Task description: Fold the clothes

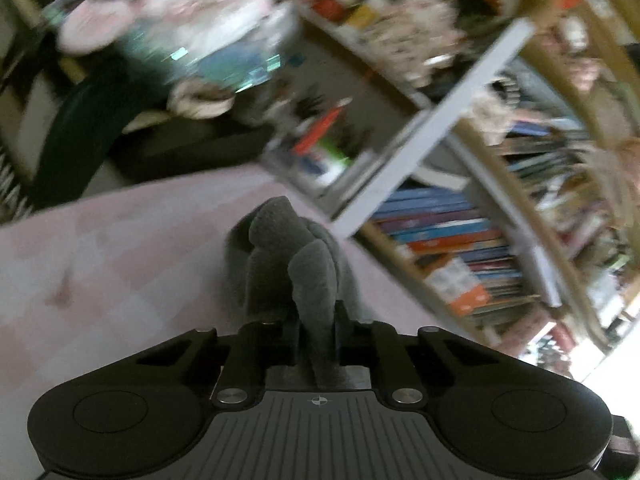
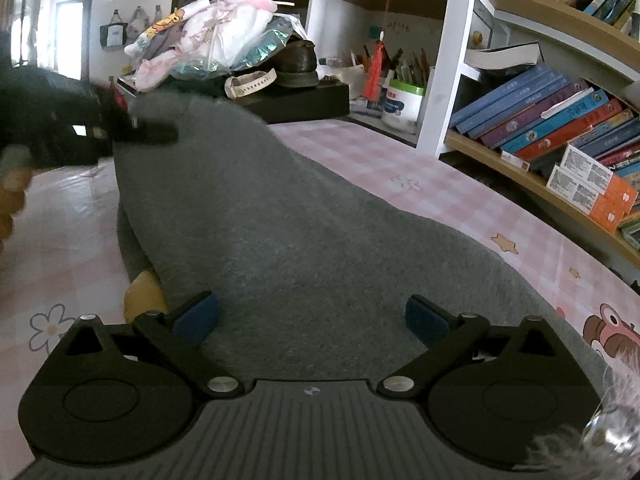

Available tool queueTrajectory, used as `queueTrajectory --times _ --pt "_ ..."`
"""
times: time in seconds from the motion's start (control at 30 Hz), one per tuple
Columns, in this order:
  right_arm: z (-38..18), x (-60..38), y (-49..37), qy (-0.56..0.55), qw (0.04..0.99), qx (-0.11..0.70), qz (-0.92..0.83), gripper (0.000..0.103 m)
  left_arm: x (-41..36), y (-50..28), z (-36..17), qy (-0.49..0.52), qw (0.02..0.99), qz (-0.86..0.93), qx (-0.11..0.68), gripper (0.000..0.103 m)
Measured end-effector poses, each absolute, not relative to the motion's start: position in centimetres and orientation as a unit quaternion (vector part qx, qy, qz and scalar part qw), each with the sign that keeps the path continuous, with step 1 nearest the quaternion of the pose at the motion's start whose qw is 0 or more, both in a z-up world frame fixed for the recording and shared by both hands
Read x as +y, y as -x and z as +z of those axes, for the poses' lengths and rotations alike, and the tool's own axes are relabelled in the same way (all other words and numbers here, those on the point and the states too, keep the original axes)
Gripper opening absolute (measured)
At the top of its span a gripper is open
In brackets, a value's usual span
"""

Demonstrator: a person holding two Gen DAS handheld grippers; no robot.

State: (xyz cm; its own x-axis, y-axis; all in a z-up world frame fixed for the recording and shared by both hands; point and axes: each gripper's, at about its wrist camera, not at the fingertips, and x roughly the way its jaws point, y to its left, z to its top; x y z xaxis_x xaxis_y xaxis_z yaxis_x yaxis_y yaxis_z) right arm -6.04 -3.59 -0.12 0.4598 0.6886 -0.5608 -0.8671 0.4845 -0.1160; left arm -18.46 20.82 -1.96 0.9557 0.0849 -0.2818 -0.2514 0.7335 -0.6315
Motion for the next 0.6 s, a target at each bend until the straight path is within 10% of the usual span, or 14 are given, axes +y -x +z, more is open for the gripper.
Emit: queueTrajectory --times 0.6 --pt "2.4 -14.8 2.5 0.055 0.875 0.208 0.434 0.102 12.0 16.6 5.5 0.184 0.978 0.018 0.101 0.012"
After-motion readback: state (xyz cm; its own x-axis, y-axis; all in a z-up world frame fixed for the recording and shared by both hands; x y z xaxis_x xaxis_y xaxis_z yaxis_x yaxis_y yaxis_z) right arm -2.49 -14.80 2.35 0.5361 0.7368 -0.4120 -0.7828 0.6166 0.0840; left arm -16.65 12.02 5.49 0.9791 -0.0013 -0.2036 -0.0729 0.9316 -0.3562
